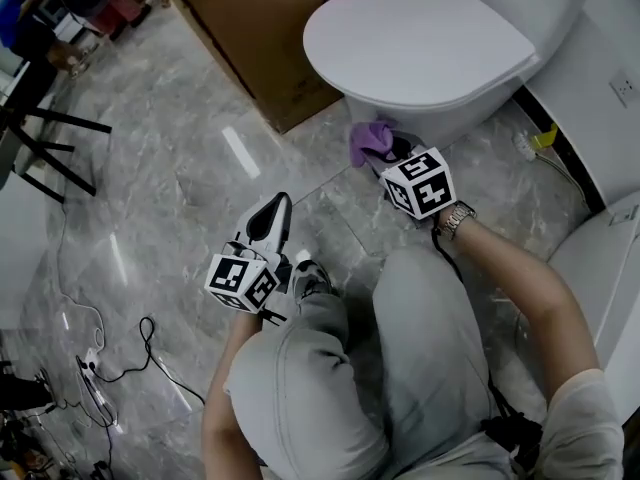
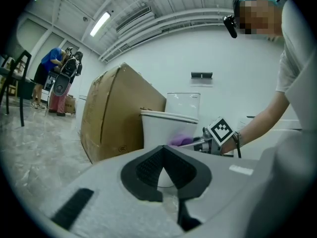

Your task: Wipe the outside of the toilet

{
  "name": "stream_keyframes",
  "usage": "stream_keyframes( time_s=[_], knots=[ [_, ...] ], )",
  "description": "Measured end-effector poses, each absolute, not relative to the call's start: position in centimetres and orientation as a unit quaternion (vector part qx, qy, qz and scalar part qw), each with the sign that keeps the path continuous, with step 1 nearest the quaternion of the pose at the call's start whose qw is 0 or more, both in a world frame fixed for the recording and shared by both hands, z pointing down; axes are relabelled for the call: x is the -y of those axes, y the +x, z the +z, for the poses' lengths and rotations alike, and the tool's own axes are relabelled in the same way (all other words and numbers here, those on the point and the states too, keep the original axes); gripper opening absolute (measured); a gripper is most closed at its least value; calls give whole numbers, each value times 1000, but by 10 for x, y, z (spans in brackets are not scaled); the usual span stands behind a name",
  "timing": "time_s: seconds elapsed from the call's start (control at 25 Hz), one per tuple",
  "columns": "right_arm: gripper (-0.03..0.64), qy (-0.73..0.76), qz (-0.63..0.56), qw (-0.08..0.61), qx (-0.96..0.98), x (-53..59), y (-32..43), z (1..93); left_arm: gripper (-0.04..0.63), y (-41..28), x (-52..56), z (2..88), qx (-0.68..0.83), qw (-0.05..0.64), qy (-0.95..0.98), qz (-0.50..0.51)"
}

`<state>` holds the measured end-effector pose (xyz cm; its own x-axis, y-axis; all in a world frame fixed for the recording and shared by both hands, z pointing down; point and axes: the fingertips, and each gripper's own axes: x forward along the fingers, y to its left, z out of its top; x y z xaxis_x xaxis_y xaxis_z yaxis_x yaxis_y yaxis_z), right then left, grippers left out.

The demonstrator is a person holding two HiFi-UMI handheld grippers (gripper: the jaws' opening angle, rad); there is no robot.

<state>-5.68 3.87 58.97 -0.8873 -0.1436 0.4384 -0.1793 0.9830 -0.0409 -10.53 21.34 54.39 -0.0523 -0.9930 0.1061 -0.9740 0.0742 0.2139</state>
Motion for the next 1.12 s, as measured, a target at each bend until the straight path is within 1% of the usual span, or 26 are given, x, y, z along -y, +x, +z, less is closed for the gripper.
stream_keyframes(
  time_s=[0.32,0.56,0.8,1.12],
  knots=[
    [144,110,64,306,943,-26,-82,712,5,-140,-187,573,712,122,689,-59],
    [144,167,104,360,912,-16,-79,791,5,-161,-181,601,708,137,689,-76],
    [144,201,106,362,904,7,-90,821,6,-175,-166,623,697,146,697,-85],
    [143,231,131,358,895,16,-100,827,5,-181,-166,636,698,162,691,-98]
  ],
)
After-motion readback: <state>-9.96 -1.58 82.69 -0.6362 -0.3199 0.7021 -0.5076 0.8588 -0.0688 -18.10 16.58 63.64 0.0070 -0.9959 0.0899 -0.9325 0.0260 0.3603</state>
